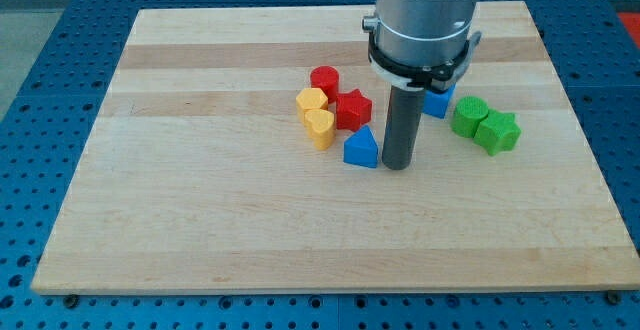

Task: Slightly push the blue triangle towards top

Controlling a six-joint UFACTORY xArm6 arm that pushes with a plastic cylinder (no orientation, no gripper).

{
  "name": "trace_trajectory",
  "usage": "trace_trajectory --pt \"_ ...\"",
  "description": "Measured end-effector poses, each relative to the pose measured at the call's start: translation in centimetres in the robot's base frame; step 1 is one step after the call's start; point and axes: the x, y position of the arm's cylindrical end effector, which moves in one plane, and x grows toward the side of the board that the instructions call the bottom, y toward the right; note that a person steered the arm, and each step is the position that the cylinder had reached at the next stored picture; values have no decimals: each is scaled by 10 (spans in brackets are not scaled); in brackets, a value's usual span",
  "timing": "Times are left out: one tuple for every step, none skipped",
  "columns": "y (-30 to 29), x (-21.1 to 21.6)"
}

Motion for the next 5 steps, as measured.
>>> trace_trajectory --pt "0 -2" --pt "-1 -1" --pt "-7 12" --pt "-20 16" --pt "-21 7"
